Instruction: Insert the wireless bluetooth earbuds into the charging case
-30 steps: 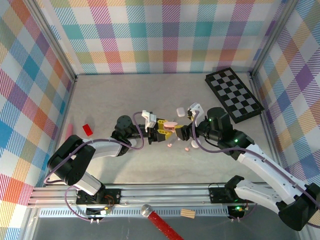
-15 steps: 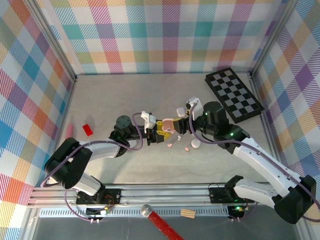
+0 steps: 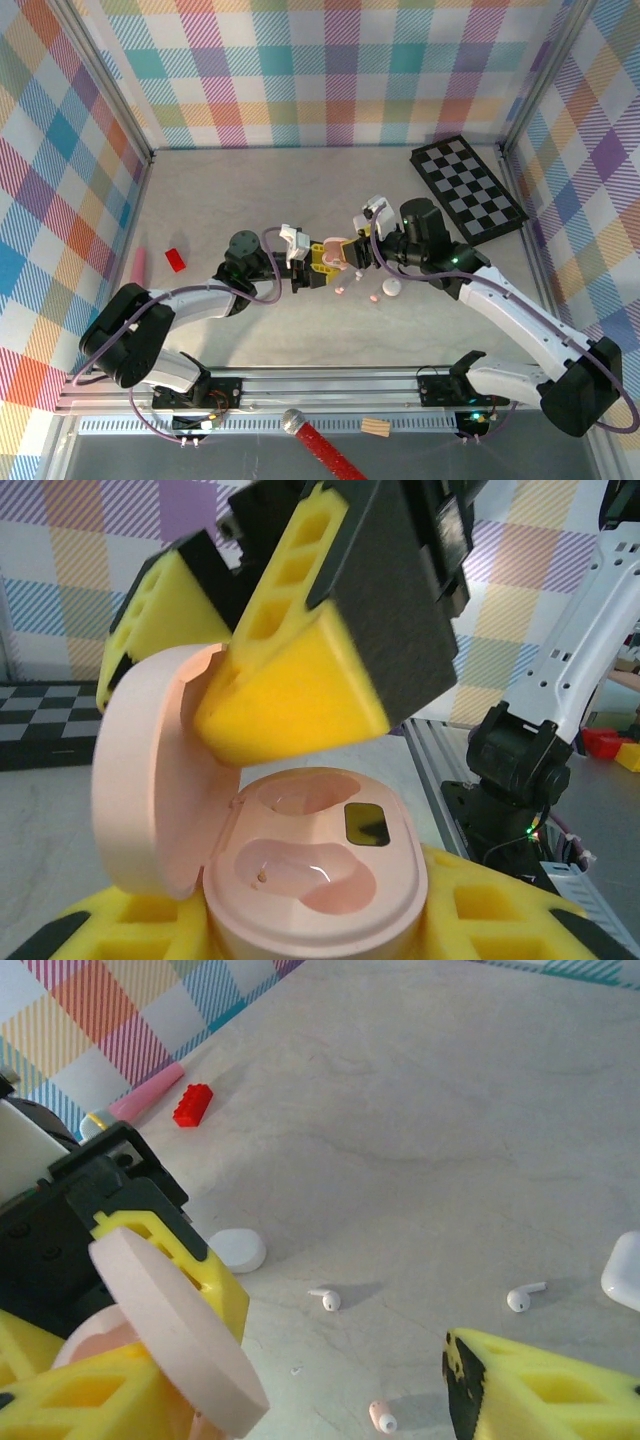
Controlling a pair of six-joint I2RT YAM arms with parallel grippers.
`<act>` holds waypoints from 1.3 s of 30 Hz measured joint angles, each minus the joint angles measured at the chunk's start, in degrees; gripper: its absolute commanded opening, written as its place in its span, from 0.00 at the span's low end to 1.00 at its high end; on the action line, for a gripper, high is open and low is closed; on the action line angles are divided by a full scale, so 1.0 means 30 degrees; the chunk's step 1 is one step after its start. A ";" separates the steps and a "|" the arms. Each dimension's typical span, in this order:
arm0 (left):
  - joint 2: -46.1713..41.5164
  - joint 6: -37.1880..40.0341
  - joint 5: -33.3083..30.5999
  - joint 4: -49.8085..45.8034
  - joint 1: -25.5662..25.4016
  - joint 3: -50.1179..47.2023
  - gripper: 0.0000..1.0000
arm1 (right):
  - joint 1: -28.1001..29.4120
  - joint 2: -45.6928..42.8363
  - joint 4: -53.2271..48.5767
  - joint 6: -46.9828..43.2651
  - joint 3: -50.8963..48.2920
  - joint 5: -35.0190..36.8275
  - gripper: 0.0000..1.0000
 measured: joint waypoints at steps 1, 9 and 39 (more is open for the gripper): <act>-0.0029 0.0000 -0.0007 -0.0022 0.0000 0.0000 0.27 | -0.0087 0.0058 -0.0051 0.0007 0.0000 -0.0233 0.65; -0.0182 0.0160 -0.0007 -0.0364 0.0000 -0.0007 0.28 | -0.0321 -0.0262 -0.0189 0.0058 0.0000 -0.1705 0.80; -0.0211 -0.1231 0.1734 -0.0401 0.0036 0.0015 0.28 | -0.0182 0.0393 0.0860 -0.4991 -0.0291 -0.5042 0.20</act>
